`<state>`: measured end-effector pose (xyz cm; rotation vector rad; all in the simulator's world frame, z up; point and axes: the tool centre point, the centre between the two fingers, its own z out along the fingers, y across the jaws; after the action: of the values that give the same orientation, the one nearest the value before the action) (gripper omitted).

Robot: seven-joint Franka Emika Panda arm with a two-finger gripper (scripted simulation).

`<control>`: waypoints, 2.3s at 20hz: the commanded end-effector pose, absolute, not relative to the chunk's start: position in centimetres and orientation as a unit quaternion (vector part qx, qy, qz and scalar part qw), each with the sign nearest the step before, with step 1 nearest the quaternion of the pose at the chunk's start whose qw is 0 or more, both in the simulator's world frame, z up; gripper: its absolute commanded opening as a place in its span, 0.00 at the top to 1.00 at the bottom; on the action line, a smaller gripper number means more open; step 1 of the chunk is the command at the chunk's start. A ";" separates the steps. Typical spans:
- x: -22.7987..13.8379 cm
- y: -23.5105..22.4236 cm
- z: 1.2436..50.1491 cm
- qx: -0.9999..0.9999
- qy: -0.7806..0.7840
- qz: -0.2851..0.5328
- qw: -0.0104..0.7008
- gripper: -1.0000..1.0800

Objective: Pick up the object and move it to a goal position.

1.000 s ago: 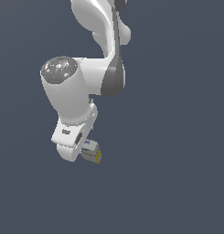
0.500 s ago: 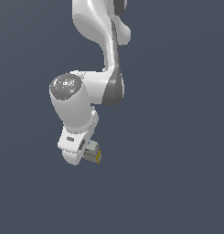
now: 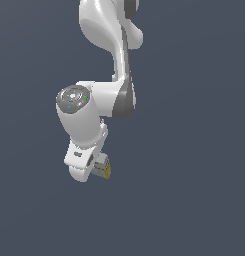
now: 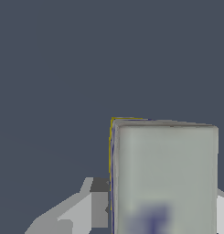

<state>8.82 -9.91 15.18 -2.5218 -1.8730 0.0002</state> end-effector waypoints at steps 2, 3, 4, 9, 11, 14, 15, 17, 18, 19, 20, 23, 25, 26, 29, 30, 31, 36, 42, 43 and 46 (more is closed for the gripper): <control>8.8 -9.9 15.2 -0.803 -0.596 0.000 0.000 1.00; 8.8 -9.9 15.2 -0.803 -0.596 0.000 0.000 1.00; 8.8 -9.9 15.2 -0.803 -0.596 0.000 0.000 1.00; 8.8 -9.9 15.2 -0.803 -0.596 0.000 0.000 1.00; 8.7 -9.8 15.3 -0.803 -0.596 0.000 0.000 1.00; 8.4 -9.5 15.5 -0.803 -0.596 0.000 0.000 1.00; 8.3 -9.3 15.7 -0.803 -0.596 0.000 0.000 1.00; 8.0 -8.9 16.0 -0.803 -0.596 0.000 0.000 1.00; 7.7 -8.6 16.2 -0.803 -0.596 0.000 0.000 1.00; 7.5 -8.3 16.4 -0.803 -0.596 0.000 0.000 1.00; 7.2 -8.0 16.7 -0.803 -0.596 0.000 0.000 1.00; 6.2 -6.8 17.6 -0.803 -0.596 0.000 0.000 1.00; 5.4 -5.8 18.4 -0.803 -0.596 0.000 0.000 1.00; 5.0 -5.2 18.9 -0.803 -0.596 0.000 0.000 1.00; 3.4 -3.3 20.4 -0.803 -0.596 0.001 0.000 1.00; 2.8 -2.6 21.0 -0.803 -0.596 0.001 0.000 1.00; 2.2 -1.8 21.6 -0.803 -0.596 0.001 -0.001 1.00; -0.9 2.0 24.7 -0.803 -0.596 0.001 -0.001 1.00; -4.8 7.0 28.6 -0.803 -0.596 0.001 -0.002 1.00; -5.5 7.8 29.3 -0.803 -0.596 0.001 -0.002 1.00; -7.3 10.2 31.3 -0.803 -0.596 0.001 -0.002 1.00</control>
<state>-6.32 9.01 30.27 -2.5237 -1.8760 0.0041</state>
